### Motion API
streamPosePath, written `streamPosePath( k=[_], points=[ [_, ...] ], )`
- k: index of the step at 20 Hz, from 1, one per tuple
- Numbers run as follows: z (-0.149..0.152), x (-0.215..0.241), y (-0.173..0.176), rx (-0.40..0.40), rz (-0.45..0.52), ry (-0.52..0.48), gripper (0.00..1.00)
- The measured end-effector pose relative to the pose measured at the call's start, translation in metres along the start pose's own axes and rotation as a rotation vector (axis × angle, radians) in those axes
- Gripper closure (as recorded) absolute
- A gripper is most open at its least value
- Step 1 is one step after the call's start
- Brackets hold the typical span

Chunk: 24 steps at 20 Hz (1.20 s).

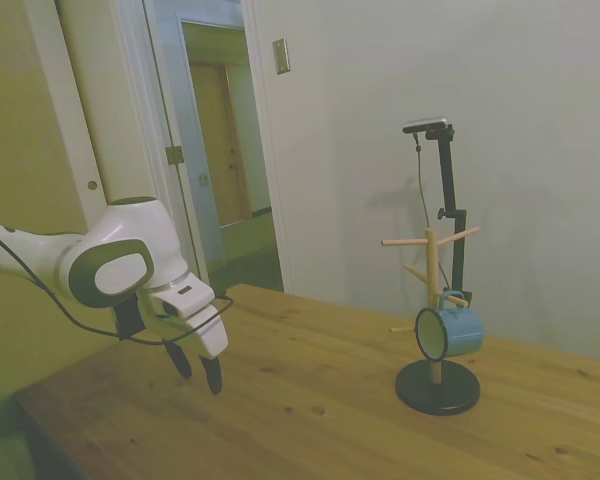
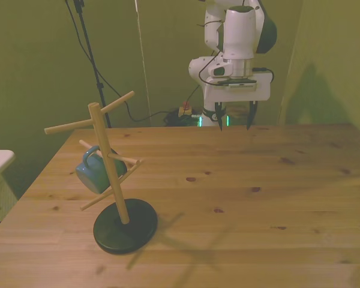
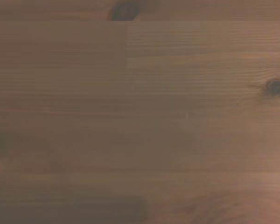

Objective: Unload the mug

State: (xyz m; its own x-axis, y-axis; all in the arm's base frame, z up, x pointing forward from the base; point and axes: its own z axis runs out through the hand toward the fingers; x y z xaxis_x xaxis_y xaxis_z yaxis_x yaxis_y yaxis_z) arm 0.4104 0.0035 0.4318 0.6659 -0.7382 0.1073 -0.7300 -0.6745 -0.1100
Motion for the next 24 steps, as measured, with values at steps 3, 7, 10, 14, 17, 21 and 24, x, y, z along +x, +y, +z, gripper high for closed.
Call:
streamPosePath(
  k=[3,7,10,14,17,21,24],
  points=[
    [-0.001,0.001,-0.001,0.002,-0.014,0.003,0.00],
    [-0.020,0.016,0.004,0.036,0.012,0.041,0.00],
    [-0.043,0.032,0.022,0.055,0.052,0.098,0.00],
    [-0.073,0.057,0.057,0.082,0.129,0.196,0.00],
    [-0.084,0.076,0.079,0.100,0.188,0.261,0.00],
    [-0.076,0.094,0.088,0.105,0.253,0.291,0.00],
    [-0.076,0.103,0.087,0.120,0.287,0.354,0.00]
  ],
)
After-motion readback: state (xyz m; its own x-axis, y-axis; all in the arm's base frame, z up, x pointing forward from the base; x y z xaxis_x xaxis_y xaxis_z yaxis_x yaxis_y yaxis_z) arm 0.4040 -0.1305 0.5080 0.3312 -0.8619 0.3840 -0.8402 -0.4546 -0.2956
